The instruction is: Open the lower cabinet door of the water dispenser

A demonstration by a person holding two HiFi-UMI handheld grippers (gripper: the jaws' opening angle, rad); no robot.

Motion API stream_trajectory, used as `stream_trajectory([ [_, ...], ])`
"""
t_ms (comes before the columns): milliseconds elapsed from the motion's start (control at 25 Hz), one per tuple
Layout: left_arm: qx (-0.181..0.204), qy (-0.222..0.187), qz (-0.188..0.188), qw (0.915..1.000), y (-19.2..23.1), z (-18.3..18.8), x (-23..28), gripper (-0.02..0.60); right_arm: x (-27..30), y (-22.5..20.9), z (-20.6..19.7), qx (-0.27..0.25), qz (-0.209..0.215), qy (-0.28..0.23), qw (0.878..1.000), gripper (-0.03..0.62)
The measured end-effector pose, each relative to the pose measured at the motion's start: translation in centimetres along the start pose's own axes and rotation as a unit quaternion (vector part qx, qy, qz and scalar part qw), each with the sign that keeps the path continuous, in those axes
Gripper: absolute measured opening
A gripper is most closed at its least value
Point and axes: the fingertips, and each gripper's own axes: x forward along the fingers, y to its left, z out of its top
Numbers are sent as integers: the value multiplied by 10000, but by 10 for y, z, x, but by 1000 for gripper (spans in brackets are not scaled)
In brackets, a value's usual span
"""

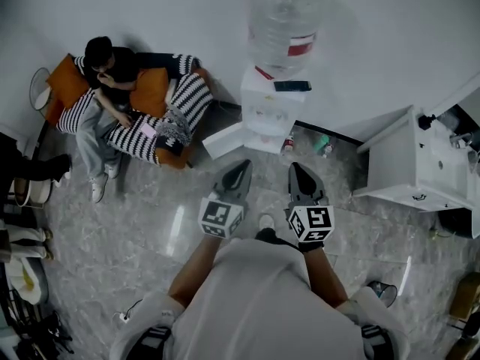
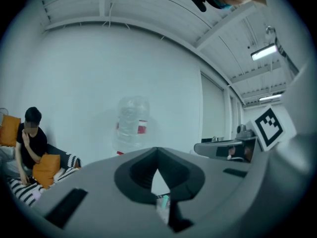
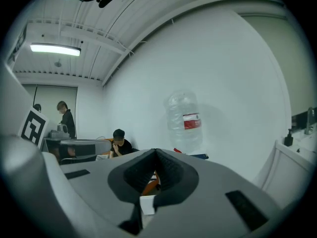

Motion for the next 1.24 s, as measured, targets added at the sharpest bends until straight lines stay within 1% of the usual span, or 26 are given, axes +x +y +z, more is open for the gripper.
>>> stream_trajectory([
  [120, 41, -139, 26, 9999, -4, 8, -4, 11, -9, 0, 7, 2, -39, -87, 10000, 11],
  [280, -175, -284, 58, 9994, -3, 17, -4, 11, -9, -3, 11, -149, -89, -84, 9998, 11],
  [480, -45, -447, 5, 9990, -8, 28, -1, 11, -4, -3, 10, -243, -125, -6, 9996, 11],
  [560, -31, -430, 6, 9991, -9, 25, -3, 11, -6, 1, 8, -241, -106, 20, 9997, 9],
  [720, -27, -228, 94, 9997, -1, 9, 4, 11, 1, 2, 6, -264, -51, 73, 9996, 11],
  [800, -58, -191, 147, 9997, 3, 5, 6, 11, 5, 0, 6, -300, -30, 71, 9995, 11],
  [1000, -39, -265, 234, 9994, 7, 6, 6, 11, 8, -4, 9, -396, -14, 29, 9992, 11],
  [1240, 67, -287, 236, 9993, -2, 7, 16, 11, 8, -12, 13, -467, 42, -57, 9989, 11],
])
